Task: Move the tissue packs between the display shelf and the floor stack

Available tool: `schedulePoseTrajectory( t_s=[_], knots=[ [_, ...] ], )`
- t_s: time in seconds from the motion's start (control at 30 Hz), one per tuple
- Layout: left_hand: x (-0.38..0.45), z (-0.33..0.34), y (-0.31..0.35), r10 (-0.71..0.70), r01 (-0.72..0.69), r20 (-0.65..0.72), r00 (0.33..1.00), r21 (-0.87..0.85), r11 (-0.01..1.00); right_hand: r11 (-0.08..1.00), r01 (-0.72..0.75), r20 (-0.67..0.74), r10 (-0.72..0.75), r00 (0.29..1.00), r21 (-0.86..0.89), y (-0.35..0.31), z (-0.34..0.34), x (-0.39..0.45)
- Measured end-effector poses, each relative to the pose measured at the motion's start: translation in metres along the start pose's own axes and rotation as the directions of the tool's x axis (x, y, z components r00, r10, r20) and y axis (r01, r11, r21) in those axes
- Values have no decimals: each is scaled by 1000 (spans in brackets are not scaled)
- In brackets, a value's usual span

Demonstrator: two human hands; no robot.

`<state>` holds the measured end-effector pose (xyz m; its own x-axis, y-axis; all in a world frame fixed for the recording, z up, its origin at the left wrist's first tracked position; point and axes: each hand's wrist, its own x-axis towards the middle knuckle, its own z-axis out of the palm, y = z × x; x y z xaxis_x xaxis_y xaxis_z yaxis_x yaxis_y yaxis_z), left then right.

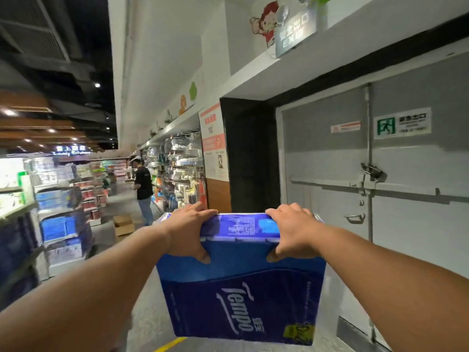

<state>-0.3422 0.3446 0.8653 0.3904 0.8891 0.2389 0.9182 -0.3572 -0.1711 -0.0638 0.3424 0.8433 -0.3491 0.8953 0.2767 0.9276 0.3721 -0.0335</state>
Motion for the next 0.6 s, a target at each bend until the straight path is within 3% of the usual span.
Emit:
schedulePoseTrajectory(
  t_s=[0.3,0.6],
  knots=[
    [95,57,-153,-166,165,32,986,11,986,984,176,15,-176,984,30,-27,75,226],
    [184,104,-325,-461,463,57,886,-22,886,896,443,45,-444,895,41,-83,124,494]
  ],
)
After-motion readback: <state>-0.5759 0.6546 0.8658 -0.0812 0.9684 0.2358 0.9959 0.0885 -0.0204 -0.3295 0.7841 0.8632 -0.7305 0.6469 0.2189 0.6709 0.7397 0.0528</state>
